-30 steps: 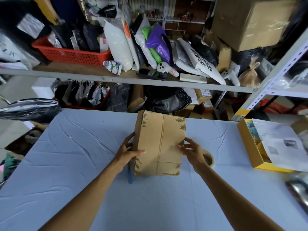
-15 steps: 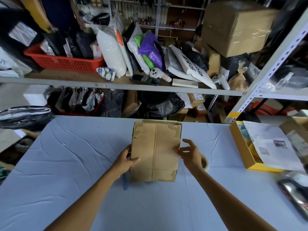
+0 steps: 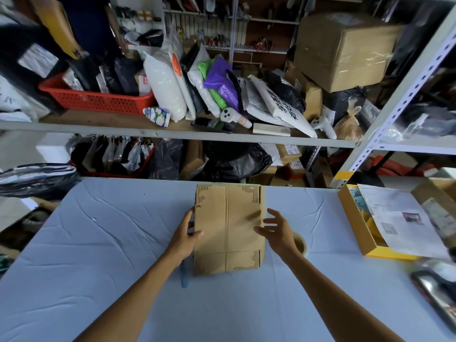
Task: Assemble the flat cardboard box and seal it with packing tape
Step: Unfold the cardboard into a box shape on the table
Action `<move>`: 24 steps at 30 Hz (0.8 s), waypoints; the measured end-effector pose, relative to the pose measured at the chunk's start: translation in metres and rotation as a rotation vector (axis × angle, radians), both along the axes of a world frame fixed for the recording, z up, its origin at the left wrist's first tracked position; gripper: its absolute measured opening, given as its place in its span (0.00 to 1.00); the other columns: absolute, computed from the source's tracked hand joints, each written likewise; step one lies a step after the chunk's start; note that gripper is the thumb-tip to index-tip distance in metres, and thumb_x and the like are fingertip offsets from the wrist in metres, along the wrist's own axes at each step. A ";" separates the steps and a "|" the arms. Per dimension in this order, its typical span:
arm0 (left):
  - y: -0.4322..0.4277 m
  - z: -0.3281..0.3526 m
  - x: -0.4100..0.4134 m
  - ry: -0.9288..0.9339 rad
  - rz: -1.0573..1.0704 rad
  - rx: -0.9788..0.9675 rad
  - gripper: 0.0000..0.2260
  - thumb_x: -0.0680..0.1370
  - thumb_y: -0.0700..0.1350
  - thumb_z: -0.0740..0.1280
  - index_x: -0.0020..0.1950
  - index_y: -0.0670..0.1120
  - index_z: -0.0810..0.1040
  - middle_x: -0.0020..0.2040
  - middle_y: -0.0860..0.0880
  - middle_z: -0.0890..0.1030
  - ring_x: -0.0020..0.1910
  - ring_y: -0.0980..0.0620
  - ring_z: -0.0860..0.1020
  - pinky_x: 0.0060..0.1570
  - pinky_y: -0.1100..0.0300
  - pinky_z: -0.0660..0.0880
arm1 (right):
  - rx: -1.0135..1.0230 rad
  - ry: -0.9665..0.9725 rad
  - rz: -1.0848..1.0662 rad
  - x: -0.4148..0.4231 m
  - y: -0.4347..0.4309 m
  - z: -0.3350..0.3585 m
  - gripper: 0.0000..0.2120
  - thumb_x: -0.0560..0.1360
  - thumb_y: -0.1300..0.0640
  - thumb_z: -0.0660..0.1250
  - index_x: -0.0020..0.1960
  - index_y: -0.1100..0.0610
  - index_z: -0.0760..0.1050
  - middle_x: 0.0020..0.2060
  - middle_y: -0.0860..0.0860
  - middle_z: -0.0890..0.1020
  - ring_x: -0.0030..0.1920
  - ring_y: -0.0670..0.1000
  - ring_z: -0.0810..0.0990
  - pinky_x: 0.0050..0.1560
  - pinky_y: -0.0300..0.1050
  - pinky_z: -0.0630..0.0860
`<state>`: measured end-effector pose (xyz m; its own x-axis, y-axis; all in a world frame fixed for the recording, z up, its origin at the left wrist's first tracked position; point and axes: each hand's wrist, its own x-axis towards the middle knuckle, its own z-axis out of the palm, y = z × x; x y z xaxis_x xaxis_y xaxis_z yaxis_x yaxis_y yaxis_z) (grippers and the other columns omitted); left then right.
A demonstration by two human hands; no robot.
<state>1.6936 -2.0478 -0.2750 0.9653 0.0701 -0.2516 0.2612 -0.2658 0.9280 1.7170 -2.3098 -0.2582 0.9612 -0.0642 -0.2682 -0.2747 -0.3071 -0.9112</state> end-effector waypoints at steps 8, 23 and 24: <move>0.001 -0.001 -0.006 -0.034 -0.013 0.002 0.31 0.77 0.36 0.66 0.73 0.57 0.58 0.67 0.50 0.70 0.61 0.51 0.72 0.57 0.53 0.74 | -0.150 -0.026 0.101 0.007 -0.013 -0.002 0.50 0.68 0.54 0.77 0.78 0.47 0.48 0.75 0.52 0.62 0.75 0.57 0.61 0.70 0.57 0.63; -0.004 0.010 -0.009 -0.096 0.004 -0.037 0.35 0.72 0.38 0.73 0.71 0.62 0.60 0.64 0.52 0.71 0.63 0.53 0.71 0.62 0.51 0.72 | 0.149 -0.083 0.012 0.003 -0.003 0.002 0.31 0.74 0.67 0.69 0.73 0.52 0.64 0.59 0.57 0.77 0.51 0.53 0.81 0.43 0.40 0.82; -0.005 0.011 -0.009 -0.094 0.003 -0.029 0.36 0.72 0.38 0.73 0.72 0.60 0.59 0.64 0.52 0.71 0.62 0.53 0.71 0.61 0.52 0.72 | 0.154 -0.089 0.013 0.002 -0.004 0.001 0.32 0.74 0.67 0.69 0.73 0.52 0.64 0.60 0.58 0.77 0.52 0.54 0.81 0.45 0.41 0.82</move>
<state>1.6847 -2.0528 -0.2638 0.9845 0.0672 -0.1623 0.1737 -0.2374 0.9558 1.7195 -2.3141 -0.2576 0.9821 -0.0166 -0.1874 -0.1876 -0.1651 -0.9683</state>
